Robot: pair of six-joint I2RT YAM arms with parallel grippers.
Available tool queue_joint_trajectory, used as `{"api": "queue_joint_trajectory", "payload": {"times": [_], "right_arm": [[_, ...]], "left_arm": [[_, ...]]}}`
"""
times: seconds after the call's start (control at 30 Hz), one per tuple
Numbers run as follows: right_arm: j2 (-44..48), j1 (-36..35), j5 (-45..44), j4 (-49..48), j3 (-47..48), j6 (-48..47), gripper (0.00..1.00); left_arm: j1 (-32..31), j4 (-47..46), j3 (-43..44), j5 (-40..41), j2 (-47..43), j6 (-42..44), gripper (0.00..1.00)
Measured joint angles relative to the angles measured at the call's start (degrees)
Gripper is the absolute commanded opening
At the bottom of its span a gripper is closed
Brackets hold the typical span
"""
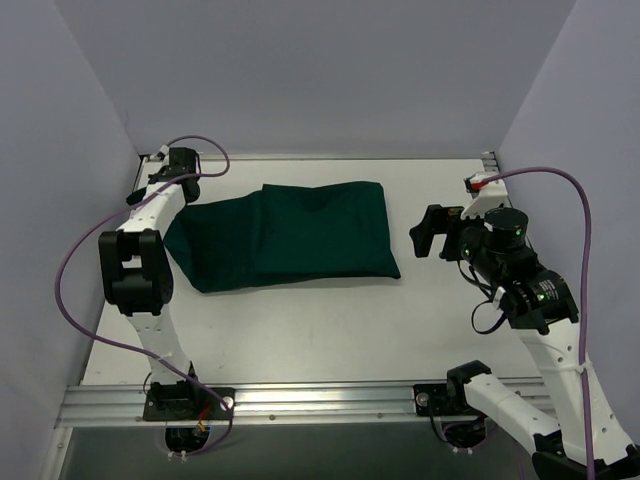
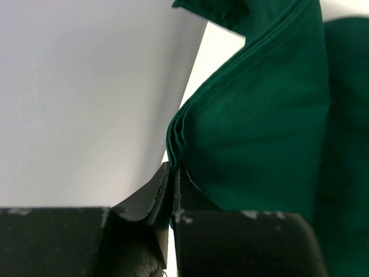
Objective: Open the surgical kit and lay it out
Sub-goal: Open the surgical kit at the center of the board.
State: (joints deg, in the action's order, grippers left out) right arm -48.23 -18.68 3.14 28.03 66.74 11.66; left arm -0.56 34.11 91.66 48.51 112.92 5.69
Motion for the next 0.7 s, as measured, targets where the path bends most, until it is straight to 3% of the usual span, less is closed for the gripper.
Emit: {"api": "queue_joint_trajectory", "payload": {"times": [0.43,0.6,0.7], "right_arm": [[-2.03,0.00,0.87,-0.02,-0.15,-0.28,1.00],[-2.08,0.00,1.22,-0.07,-0.15,-0.26,1.00],[-2.08,0.00,1.25,-0.07,-0.15,-0.28,1.00]], "left_arm": [[6.05,8.57,-2.19,0.44,-3.19,-9.55,0.08],[4.70,15.61,10.47,-3.08,0.13,-12.44,0.08],[0.09,15.63,20.83,-6.86,3.74,-11.89,0.07]]}}
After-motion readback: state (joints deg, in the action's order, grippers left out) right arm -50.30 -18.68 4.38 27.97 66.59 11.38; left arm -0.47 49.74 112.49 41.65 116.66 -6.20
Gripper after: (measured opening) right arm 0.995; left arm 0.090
